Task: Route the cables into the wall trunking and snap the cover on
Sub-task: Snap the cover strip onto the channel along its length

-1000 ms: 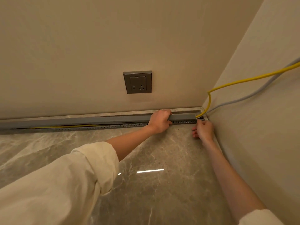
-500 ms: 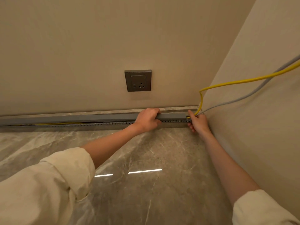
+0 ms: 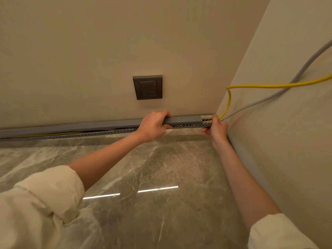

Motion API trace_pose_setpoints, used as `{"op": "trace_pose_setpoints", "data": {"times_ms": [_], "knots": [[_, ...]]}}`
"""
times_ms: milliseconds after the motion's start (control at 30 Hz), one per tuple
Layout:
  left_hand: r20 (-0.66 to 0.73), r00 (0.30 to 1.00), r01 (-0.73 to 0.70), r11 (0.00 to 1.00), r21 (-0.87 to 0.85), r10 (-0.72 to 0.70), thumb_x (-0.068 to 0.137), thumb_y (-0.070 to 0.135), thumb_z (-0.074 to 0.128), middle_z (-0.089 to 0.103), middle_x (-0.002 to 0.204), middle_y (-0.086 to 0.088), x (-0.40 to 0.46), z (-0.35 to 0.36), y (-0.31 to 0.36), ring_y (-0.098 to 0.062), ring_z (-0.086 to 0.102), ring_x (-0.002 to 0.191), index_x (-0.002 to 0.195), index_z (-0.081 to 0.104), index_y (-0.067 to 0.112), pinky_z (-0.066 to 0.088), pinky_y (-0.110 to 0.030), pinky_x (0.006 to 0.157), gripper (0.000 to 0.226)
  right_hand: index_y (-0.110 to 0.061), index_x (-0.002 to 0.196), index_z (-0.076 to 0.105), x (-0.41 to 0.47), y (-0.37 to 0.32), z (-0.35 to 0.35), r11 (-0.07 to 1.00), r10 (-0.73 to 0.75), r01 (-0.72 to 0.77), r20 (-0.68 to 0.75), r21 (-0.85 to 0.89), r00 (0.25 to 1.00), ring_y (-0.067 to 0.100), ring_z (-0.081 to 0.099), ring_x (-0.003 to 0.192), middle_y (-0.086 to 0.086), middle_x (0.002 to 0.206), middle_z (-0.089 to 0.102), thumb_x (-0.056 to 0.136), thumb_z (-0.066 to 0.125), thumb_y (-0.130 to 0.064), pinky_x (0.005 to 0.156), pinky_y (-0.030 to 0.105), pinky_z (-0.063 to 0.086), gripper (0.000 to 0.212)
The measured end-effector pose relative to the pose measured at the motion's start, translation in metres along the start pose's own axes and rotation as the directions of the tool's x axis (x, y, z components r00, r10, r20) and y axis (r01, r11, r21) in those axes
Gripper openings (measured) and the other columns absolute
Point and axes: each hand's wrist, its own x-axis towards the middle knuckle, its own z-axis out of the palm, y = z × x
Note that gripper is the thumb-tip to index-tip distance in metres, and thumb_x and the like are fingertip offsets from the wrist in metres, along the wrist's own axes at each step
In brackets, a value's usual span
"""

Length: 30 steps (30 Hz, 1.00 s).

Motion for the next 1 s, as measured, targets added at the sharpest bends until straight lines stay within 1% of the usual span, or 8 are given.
{"op": "trace_pose_setpoints", "data": {"times_ms": [100, 367, 467, 567, 767, 867, 933, 1000], "knots": [[0.008, 1.000, 0.003, 1.000, 0.003, -0.003, 0.081, 0.021, 0.069, 0.068, 0.101, -0.009, -0.001, -0.002, 0.003, -0.028, 0.061, 0.092, 0.101, 0.057, 0.013, 0.050, -0.039, 0.072, 0.025, 0.000, 0.065, 0.053, -0.002, 0.001, 0.003, 0.998, -0.053, 0.052, -0.035, -0.029, 0.998, 0.011, 0.050, 0.024, 0.003, 0.036, 0.056, 0.099, 0.037, -0.016, 0.028, 0.020, 0.043, 0.040], [0.017, 1.000, 0.000, 1.000, 0.017, -0.001, 0.082, 0.022, 0.069, 0.068, 0.100, -0.008, -0.004, -0.007, 0.006, -0.026, 0.061, 0.089, 0.101, 0.057, 0.013, 0.052, -0.041, 0.073, 0.024, 0.013, 0.082, 0.066, 0.000, -0.003, -0.001, 0.945, -0.249, 0.226, -0.074, -0.236, 0.966, 0.008, 0.049, 0.023, 0.013, 0.053, 0.055, 0.097, 0.038, -0.012, 0.025, 0.018, 0.039, 0.040], [0.020, 1.000, -0.006, 1.000, 0.022, 0.006, 0.082, 0.023, 0.069, 0.068, 0.099, -0.007, -0.005, -0.009, 0.006, -0.026, 0.061, 0.088, 0.100, 0.057, 0.014, 0.052, -0.041, 0.073, 0.024, 0.013, 0.085, 0.063, -0.002, -0.008, -0.003, 0.928, -0.299, 0.266, -0.097, -0.262, 0.949, 0.029, 0.060, 0.038, 0.020, 0.069, 0.057, 0.098, 0.038, -0.011, 0.027, 0.027, 0.047, 0.037], [0.030, 1.000, -0.001, 1.000, 0.019, 0.000, 0.081, 0.023, 0.070, 0.068, 0.100, -0.009, -0.007, -0.010, 0.006, -0.026, 0.062, 0.090, 0.102, 0.057, 0.013, 0.053, -0.043, 0.076, 0.026, 0.011, 0.088, 0.067, -0.004, -0.011, -0.005, 0.915, -0.328, 0.289, -0.103, -0.281, 0.939, 0.025, 0.061, 0.047, 0.019, 0.076, 0.060, 0.100, 0.038, -0.013, 0.033, 0.017, 0.048, 0.039], [0.052, 0.998, 0.016, 1.000, 0.010, -0.017, 0.078, 0.025, 0.073, 0.068, 0.103, -0.009, -0.007, -0.012, 0.007, -0.027, 0.061, 0.093, 0.104, 0.059, 0.014, 0.052, -0.043, 0.080, 0.031, -0.015, 0.058, 0.060, -0.012, -0.011, 0.000, 0.986, 0.078, -0.061, -0.104, 0.154, 0.992, 0.015, 0.057, 0.062, 0.004, 0.065, 0.061, 0.095, 0.047, -0.027, 0.047, 0.022, 0.050, 0.041], [0.041, 0.999, 0.023, 1.000, -0.005, -0.023, 0.078, 0.025, 0.074, 0.069, 0.102, -0.009, -0.006, -0.014, 0.007, -0.027, 0.062, 0.091, 0.103, 0.060, 0.013, 0.052, -0.040, 0.078, 0.031, -0.020, 0.063, 0.055, -0.023, -0.014, 0.010, 0.843, 0.285, -0.218, -0.065, 0.492, 0.956, 0.013, 0.055, 0.065, -0.004, 0.061, 0.060, 0.092, 0.052, -0.035, 0.058, 0.025, 0.047, 0.032], [0.044, 0.999, 0.020, 1.000, -0.014, -0.020, 0.077, 0.024, 0.074, 0.069, 0.102, -0.010, -0.006, -0.016, 0.008, -0.026, 0.062, 0.090, 0.104, 0.061, 0.012, 0.052, -0.037, 0.077, 0.032, -0.023, 0.078, 0.058, -0.032, -0.016, 0.021, 0.734, 0.314, -0.224, -0.027, 0.641, 0.949, 0.012, 0.058, 0.072, -0.004, 0.075, 0.063, 0.091, 0.051, -0.038, 0.064, 0.025, 0.048, 0.021], [0.054, 0.998, 0.010, 1.000, -0.015, -0.009, 0.077, 0.025, 0.075, 0.069, 0.103, -0.010, -0.007, -0.017, 0.009, -0.025, 0.061, 0.090, 0.104, 0.061, 0.012, 0.051, -0.036, 0.077, 0.033, -0.022, 0.078, 0.058, -0.039, -0.022, 0.031, 0.640, 0.308, -0.209, 0.002, 0.739, 0.951, 0.011, 0.062, 0.065, -0.004, 0.071, 0.065, 0.091, 0.048, -0.037, 0.061, 0.021, 0.050, 0.022]]}}
